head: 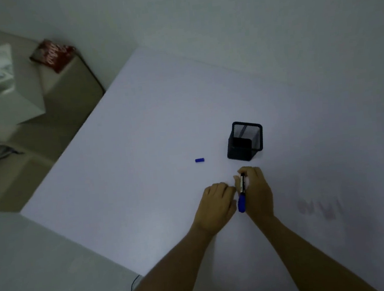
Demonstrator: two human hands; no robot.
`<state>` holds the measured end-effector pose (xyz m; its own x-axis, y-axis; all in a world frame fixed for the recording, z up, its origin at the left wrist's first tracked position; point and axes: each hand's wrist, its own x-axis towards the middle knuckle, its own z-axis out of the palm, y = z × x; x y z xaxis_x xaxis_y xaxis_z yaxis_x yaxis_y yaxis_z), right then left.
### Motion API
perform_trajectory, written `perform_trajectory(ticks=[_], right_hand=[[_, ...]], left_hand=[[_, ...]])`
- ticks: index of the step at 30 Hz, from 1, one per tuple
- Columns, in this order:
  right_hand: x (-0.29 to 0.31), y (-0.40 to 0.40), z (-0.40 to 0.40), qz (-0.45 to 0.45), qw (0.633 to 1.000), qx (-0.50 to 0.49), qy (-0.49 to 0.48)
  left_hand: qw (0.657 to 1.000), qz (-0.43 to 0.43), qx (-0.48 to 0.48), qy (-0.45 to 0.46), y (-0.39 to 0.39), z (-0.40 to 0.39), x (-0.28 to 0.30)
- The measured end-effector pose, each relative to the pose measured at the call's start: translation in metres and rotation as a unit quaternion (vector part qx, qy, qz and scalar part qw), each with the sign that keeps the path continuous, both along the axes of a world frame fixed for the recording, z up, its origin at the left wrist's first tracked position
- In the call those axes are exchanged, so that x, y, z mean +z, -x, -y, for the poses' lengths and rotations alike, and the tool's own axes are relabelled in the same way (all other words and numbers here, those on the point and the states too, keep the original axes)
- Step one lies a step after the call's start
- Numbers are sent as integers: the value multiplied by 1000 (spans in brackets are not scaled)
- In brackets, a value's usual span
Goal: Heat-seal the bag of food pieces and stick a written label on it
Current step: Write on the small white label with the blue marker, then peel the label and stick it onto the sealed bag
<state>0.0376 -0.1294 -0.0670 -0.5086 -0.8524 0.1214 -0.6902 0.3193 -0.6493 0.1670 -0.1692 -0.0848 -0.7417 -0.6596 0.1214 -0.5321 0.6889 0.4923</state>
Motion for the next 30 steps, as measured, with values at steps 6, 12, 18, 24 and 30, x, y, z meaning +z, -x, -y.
perform_trajectory(ticks=[6, 12, 18, 24, 30], right_hand=[[13, -2, -1, 52, 997, 54, -5], [6, -4, 0, 52, 996, 71, -19], [56, -12, 22, 283, 958, -5, -42], [136, -11, 55, 477, 875, -76, 16], [191, -21, 68, 488, 871, -36, 54]], left_hand=[[992, 14, 128, -11, -7, 60, 20], [978, 81, 170, -95, -11, 96, 18], [966, -8, 197, -170, -15, 96, 24], [946, -192, 158, -207, -18, 97, 106], [941, -251, 132, -182, -32, 103, 173]])
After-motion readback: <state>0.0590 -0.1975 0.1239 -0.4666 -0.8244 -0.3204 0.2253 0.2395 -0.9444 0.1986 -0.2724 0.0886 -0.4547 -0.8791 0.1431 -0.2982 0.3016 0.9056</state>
